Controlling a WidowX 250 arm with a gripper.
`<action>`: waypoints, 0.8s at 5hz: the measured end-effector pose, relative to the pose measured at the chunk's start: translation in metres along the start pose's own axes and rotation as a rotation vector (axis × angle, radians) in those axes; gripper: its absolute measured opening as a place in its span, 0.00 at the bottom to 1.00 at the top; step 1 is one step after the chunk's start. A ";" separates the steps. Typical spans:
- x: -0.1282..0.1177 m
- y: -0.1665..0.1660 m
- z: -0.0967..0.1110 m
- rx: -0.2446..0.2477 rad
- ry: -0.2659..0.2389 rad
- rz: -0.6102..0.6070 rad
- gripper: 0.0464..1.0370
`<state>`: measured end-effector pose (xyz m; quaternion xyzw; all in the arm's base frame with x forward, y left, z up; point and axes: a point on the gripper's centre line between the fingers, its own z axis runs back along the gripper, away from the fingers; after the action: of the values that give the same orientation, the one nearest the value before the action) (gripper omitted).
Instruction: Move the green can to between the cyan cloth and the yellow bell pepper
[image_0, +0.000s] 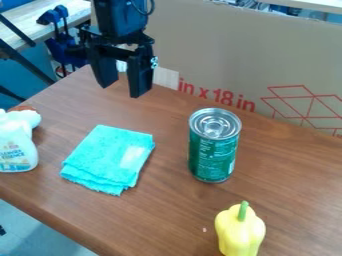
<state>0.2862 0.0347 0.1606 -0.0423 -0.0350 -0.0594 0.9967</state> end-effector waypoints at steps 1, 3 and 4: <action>0.000 -0.002 -0.008 -0.008 0.021 -0.005 0.96; 0.037 -0.061 -0.022 -0.100 -0.122 -0.140 0.96; 0.045 -0.077 -0.032 -0.093 -0.134 -0.161 0.96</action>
<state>0.3237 -0.0500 0.1384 -0.0893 -0.1019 -0.1378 0.9811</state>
